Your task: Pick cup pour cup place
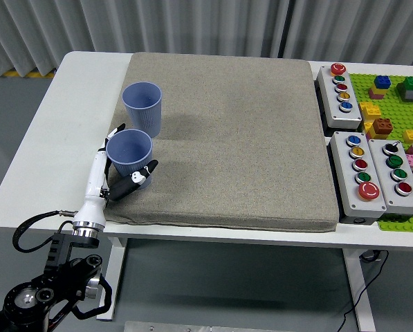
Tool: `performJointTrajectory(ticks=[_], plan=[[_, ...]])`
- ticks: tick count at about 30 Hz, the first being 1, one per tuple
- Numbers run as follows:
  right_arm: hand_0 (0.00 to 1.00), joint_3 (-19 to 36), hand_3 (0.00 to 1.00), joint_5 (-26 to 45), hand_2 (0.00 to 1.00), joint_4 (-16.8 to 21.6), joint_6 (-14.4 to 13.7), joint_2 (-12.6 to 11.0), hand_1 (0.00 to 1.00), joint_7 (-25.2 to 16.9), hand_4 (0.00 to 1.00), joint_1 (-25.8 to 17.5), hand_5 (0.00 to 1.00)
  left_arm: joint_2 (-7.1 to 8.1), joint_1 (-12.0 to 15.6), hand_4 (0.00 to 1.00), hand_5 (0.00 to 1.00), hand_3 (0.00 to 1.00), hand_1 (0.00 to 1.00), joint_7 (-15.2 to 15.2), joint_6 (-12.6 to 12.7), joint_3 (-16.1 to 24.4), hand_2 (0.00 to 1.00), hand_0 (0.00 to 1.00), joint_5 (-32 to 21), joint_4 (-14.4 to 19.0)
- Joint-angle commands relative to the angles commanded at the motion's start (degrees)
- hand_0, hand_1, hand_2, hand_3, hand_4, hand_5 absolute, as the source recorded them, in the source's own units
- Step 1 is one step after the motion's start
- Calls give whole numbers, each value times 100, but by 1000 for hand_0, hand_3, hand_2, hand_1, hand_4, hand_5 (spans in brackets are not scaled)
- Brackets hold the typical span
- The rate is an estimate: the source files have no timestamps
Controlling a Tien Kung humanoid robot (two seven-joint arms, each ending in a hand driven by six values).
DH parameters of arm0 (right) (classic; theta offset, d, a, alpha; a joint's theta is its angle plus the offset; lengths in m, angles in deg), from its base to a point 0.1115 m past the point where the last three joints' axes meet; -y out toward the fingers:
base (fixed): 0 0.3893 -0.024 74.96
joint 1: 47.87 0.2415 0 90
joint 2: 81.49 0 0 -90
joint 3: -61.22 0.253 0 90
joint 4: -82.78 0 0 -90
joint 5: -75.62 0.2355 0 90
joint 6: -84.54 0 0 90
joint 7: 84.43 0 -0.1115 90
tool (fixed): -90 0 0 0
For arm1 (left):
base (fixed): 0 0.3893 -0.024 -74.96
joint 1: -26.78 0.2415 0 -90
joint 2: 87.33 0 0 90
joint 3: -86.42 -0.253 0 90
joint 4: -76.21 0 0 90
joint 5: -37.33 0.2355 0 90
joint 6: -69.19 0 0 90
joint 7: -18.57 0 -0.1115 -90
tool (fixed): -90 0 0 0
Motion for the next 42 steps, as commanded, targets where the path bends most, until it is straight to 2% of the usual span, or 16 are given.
performJointTrajectory(ticks=[3,4,9,10,15,16,21,22,28,36,39,40,42], plan=[[641,5,590,-7,510,0,0,-2,604,0,2,3,2,13,35,989,436,969,770,43,-26,40,949,763,92,60],[640,1,590,1,510,-1,-1,-3,605,-1,2,4,2,20,48,998,468,998,824,61,-34,56,998,827,122,85],[640,-10,590,18,510,-1,0,-6,605,-2,2,2,2,47,88,998,468,998,824,104,-41,131,998,827,207,183],[640,-11,590,19,510,-1,0,-6,605,-2,2,2,2,49,91,998,542,998,913,109,-44,138,998,900,212,190],[640,-6,590,12,510,-2,1,-7,605,-2,2,-1,2,72,136,998,542,998,913,165,-94,205,998,900,292,270],[640,-4,589,9,510,-1,3,-6,605,0,2,-1,2,79,150,998,562,998,949,172,-101,221,998,937,301,293],[640,-1,589,3,510,-1,5,-6,605,2,2,3,2,116,212,998,562,998,949,220,-126,299,998,937,406,417],[640,0,588,0,510,-2,6,-6,604,1,2,4,2,122,223,998,605,998,963,233,-126,314,998,954,443,445],[640,-6,588,31,510,-4,1,-13,604,-2,2,15,2,161,292,998,621,998,966,341,-87,463,998,969,711,687],[639,-15,587,37,510,-4,-3,-7,604,2,2,15,2,133,338,998,604,998,970,452,-92,832,998,969,995,769],[639,-13,587,58,510,-3,-11,-6,604,2,2,6,2,122,362,998,604,998,970,524,-96,1091,998,969,1232,952],[640,-5,587,41,510,-4,-9,-7,604,2,2,6,2,133,342,998,646,998,947,551,-81,1193,998,952,1306,1067],[640,1,587,29,510,-5,-9,-7,604,0,2,7,2,149,299,998,646,998,947,543,-24,1340,998,952,1367,1265]])
